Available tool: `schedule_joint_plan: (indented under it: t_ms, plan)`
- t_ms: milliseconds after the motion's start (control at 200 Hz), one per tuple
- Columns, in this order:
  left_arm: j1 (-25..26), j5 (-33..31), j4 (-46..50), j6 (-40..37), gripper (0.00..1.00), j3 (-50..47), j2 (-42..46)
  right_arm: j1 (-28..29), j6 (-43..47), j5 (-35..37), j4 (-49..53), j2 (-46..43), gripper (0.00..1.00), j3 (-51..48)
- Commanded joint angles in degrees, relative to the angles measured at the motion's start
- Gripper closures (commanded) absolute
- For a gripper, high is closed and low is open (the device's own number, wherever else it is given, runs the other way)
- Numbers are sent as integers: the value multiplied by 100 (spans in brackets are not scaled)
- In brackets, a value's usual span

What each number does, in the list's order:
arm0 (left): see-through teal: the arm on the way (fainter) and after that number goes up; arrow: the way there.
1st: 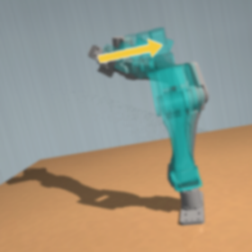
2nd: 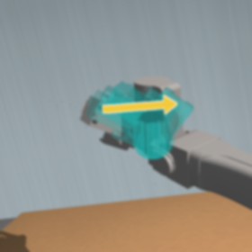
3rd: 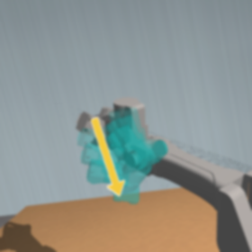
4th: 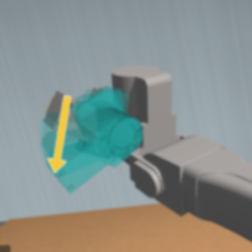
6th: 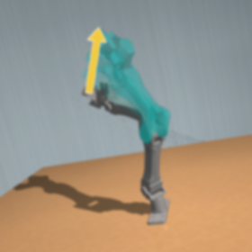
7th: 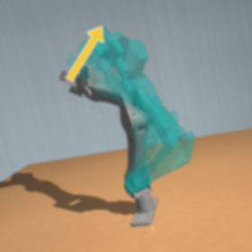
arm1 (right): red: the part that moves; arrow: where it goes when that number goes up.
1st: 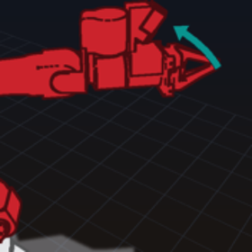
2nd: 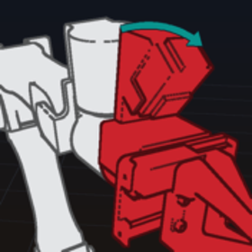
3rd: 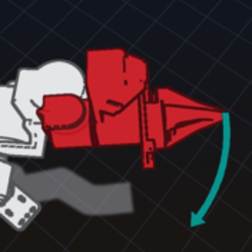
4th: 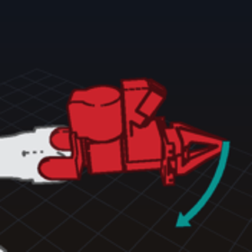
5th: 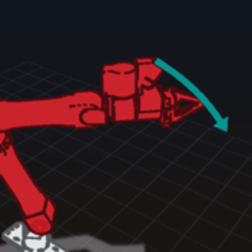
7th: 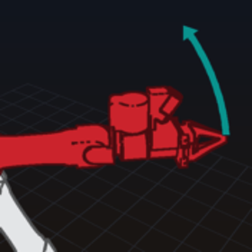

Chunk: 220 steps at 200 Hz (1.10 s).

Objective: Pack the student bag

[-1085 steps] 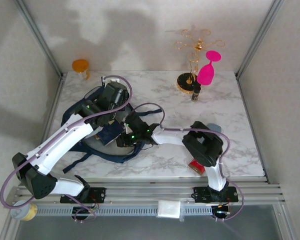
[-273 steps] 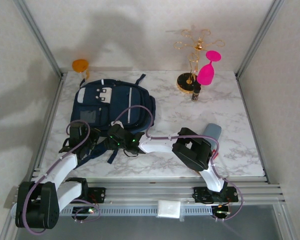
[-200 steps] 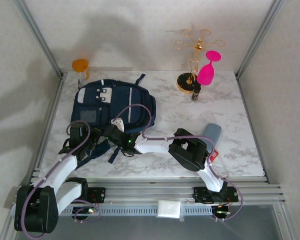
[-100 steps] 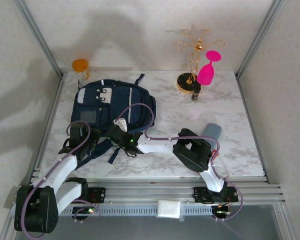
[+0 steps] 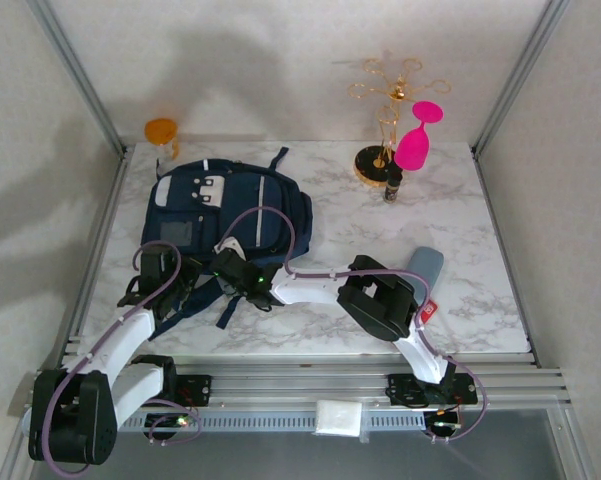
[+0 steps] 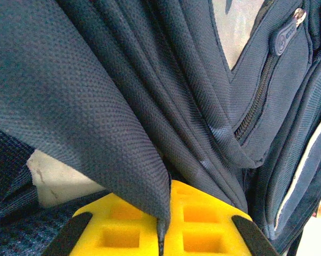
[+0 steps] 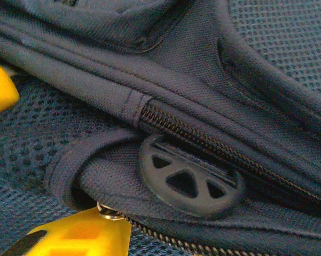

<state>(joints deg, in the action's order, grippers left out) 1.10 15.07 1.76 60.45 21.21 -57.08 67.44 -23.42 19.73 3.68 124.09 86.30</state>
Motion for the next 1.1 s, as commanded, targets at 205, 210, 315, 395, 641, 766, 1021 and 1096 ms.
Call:
schedule_joint_plan:
  t_ms: [205,210,315,395,641,766,1021,1096]
  plan:
    - [50,-92,71,-206,100,302,-43,-76,1054,104,-1049,-691,71,-1039]
    - [49,-92,75,-203,100,299,-37,-88,1074,94,-1082,-701,71,-1069]
    - [49,-110,55,-183,100,273,0,-160,1659,-239,-1874,-758,77,-1504]
    - [55,-93,10,-152,100,254,21,-147,2038,-308,-2193,-642,77,-1533]
    - [39,-94,69,-219,100,310,-5,-129,2509,-1136,-2817,-641,67,-1737]
    - [44,-79,75,-238,100,320,3,11,2465,-907,-3007,-796,66,-2138]
    - [39,-126,67,-225,100,271,33,189,2025,-309,-3514,-504,56,-2080]
    - [39,-120,64,-218,100,271,37,201,1952,-226,-3740,-390,55,-1979]
